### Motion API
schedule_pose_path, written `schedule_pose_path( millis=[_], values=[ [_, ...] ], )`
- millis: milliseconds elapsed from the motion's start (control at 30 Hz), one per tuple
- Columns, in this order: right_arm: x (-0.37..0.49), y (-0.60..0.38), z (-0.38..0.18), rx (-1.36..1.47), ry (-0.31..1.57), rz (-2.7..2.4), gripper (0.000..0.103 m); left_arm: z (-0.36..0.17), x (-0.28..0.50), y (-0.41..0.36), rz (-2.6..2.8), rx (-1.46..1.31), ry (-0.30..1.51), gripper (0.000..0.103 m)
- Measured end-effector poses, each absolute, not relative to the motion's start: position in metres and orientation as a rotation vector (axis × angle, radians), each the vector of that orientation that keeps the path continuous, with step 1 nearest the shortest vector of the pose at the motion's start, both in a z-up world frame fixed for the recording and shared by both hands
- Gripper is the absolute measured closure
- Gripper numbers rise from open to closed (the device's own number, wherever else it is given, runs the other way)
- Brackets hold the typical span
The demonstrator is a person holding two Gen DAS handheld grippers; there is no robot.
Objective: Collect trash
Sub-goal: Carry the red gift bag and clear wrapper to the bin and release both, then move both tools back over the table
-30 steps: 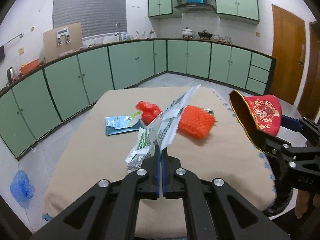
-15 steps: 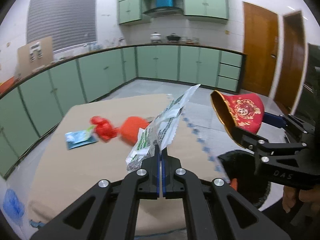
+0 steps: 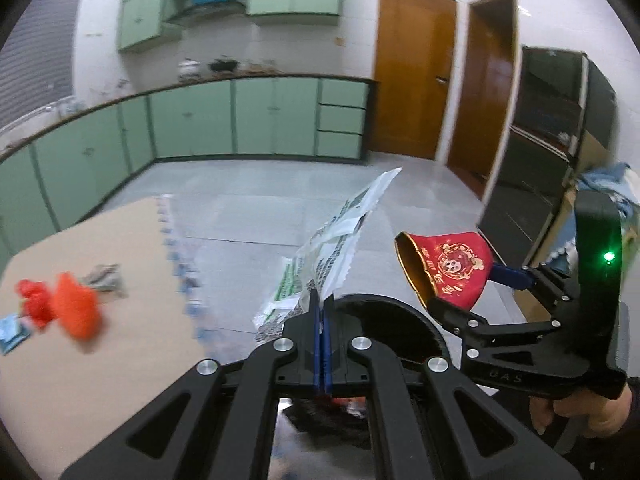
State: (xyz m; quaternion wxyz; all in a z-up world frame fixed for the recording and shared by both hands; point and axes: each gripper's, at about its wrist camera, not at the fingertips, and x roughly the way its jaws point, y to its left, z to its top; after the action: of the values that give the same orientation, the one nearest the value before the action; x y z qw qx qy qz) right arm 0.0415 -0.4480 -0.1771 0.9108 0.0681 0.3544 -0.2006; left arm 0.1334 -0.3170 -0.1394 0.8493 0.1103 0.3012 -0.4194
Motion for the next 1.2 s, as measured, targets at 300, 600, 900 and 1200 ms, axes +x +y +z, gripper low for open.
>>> schedule_pose_path(
  millis=[300, 600, 900, 1200],
  values=[
    [0.04, -0.499, -0.251, 0.266, 0.865, -0.474, 0.023, -0.218, 0.133, -0.384, -0.966, 0.268, 0.762, 0.101],
    [0.058, -0.516, -0.276, 0.282, 0.939, -0.483, 0.021, -0.281, 0.152, -0.417, -0.964, 0.306, 0.884, 0.098],
    [0.055, -0.527, -0.266, 0.317, 0.913, -0.508, 0.021, -0.294, 0.153, -0.418, -0.941, 0.339, 0.898, 0.072],
    [0.063, -0.486, -0.228, 0.253, 0.848, -0.423, 0.021, -0.232, 0.161, -0.342, -0.763, 0.291, 0.822, 0.027]
  ],
)
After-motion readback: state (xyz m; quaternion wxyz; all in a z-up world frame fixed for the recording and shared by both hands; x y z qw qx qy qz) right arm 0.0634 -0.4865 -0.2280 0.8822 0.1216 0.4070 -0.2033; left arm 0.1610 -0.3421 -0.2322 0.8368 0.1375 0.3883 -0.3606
